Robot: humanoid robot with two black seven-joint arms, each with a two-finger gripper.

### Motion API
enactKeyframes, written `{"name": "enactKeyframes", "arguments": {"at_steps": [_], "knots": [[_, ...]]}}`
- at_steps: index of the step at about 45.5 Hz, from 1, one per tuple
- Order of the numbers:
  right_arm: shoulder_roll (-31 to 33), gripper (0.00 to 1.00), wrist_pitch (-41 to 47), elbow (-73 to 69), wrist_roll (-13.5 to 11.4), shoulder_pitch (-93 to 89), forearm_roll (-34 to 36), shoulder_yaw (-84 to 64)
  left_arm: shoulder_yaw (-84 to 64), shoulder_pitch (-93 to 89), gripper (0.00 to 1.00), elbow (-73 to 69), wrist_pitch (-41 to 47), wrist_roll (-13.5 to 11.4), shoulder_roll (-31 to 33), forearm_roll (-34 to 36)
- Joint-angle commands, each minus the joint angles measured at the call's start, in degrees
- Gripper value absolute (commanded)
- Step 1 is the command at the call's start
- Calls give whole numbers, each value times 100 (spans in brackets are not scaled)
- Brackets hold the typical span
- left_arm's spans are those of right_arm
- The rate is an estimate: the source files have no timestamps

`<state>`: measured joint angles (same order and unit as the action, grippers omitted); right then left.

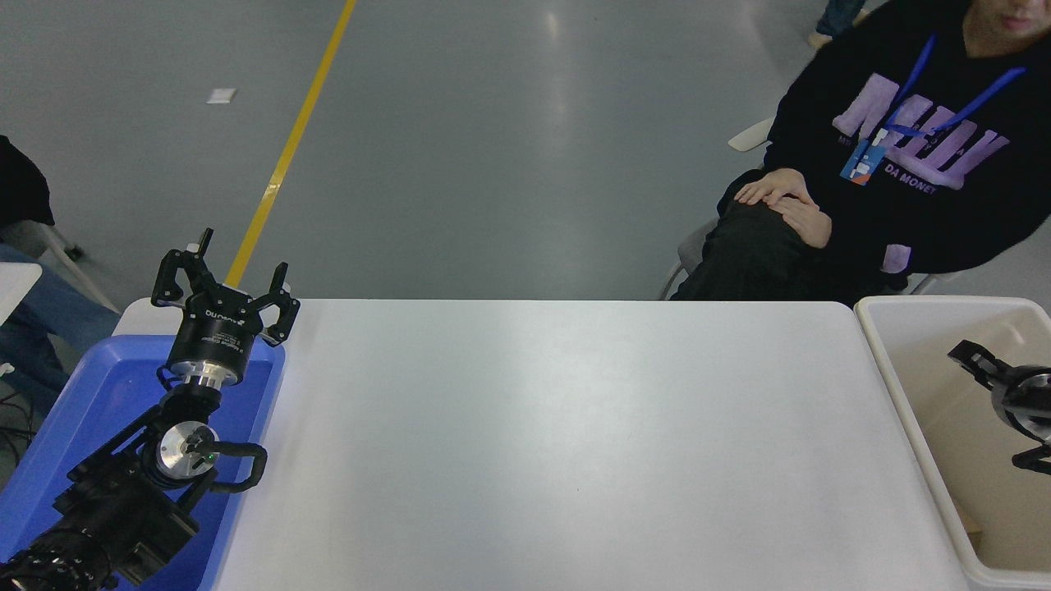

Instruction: Pick up paper ball place in dustbin

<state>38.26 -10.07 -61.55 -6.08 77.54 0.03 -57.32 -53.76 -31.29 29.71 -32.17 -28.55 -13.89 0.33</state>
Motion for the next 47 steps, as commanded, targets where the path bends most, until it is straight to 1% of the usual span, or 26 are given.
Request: {"name": "enactKeyframes", "arguments": {"at_steps": [1, 2, 3, 8, 11, 14, 19, 27, 38, 47], "knots": [[-29, 100, 1233, -1606, 1, 1983, -12, -1184, 6, 1, 98, 0, 0, 8, -9, -6], [-73, 100, 1470, -1606, 1, 2124, -12, -1228, 6, 1, 98, 0, 0, 8, -9, 2], [-160, 100, 1942, -1614, 1, 2386, -12, -1255, 6, 1, 98, 0, 0, 8, 0, -6], [-555, 100, 3570, -1606, 1, 3081, -12, -1290, 6, 1, 98, 0, 0, 8, -9, -6], [-863, 100, 4370, -1588, 1, 3477, -12, -1316, 6, 1, 98, 0, 0, 8, -9, -6], [-1136, 100, 4890, -1588, 1, 3820, -12, -1308, 6, 1, 98, 0, 0, 8, -9, -6], [-1628, 100, 5507, -1606, 1, 4497, -12, -1308, -3, 9, 98, 0, 0, 8, -9, -6], [-2261, 100, 5507, -1623, 1, 5262, 23, -1290, -3, 9, 98, 0, 0, 8, -9, -6], [-2551, 100, 5507, -1623, 1, 5728, 58, -1317, -3, 1, 98, 0, 0, 8, -9, -6], [-2560, 100, 5507, -1614, 1, 5799, 85, -1290, 6, 1, 98, 0, 0, 8, -9, 2]]}}
